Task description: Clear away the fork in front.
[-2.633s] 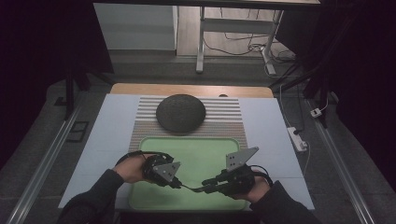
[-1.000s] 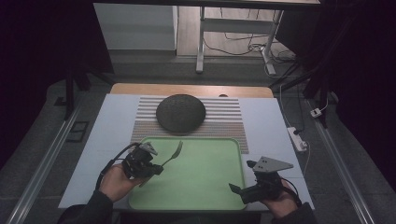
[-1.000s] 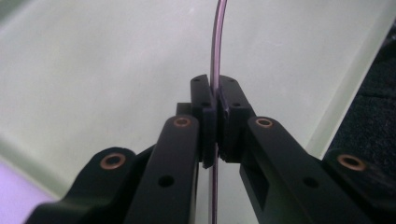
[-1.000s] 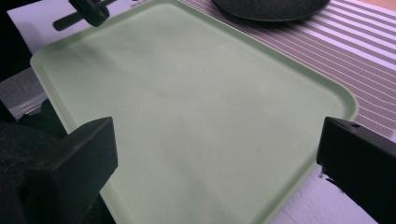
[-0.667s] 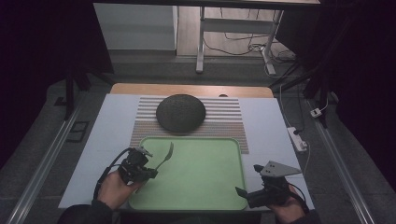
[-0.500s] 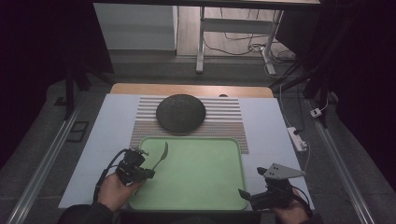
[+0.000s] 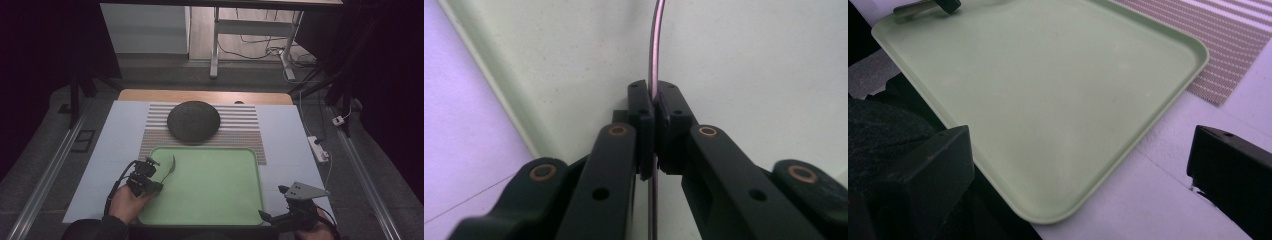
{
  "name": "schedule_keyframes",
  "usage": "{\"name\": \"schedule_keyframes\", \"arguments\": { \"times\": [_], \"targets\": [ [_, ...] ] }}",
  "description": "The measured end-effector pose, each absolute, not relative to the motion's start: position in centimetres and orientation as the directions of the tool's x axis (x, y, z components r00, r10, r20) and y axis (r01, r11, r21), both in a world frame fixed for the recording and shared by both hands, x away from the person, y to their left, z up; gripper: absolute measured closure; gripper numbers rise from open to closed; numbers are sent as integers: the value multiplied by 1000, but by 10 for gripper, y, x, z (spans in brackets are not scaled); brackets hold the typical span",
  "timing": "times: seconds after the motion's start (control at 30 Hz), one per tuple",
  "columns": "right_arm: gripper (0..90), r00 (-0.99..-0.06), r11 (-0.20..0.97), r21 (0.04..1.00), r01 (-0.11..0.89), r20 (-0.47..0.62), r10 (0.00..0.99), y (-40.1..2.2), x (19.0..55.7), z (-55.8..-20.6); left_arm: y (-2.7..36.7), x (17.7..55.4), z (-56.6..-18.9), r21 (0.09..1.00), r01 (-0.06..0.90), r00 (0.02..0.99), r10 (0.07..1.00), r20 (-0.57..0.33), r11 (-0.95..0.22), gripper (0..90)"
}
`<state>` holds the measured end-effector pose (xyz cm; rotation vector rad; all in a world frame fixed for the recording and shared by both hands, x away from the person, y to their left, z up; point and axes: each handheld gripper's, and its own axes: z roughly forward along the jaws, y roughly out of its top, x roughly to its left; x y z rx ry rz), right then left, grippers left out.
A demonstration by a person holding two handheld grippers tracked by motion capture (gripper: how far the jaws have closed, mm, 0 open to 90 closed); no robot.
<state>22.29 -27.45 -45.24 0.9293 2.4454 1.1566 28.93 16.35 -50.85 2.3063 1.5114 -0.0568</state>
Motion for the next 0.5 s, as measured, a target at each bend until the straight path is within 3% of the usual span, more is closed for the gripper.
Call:
{"name": "schedule_keyframes", "arguments": {
  "times": [0.2, 0.3, 0.5],
  "targets": [
    [0, -735, 445, 772, 454, 42, 677, -282, 220, -452, 167, 289, -506, 311, 884, 428, 873, -233, -350, 818],
    [0, -730, 440, 771, 460, 45, 682, -284, 220, -451, 173, 291, -498, 363, 871, 431, 870, -238, -332, 819],
    [0, -723, 433, 772, 465, 49, 689, -285, 218, -451, 175, 310, -489, 444, 842, 449, 855, -260, -307, 881]
  ]
}}
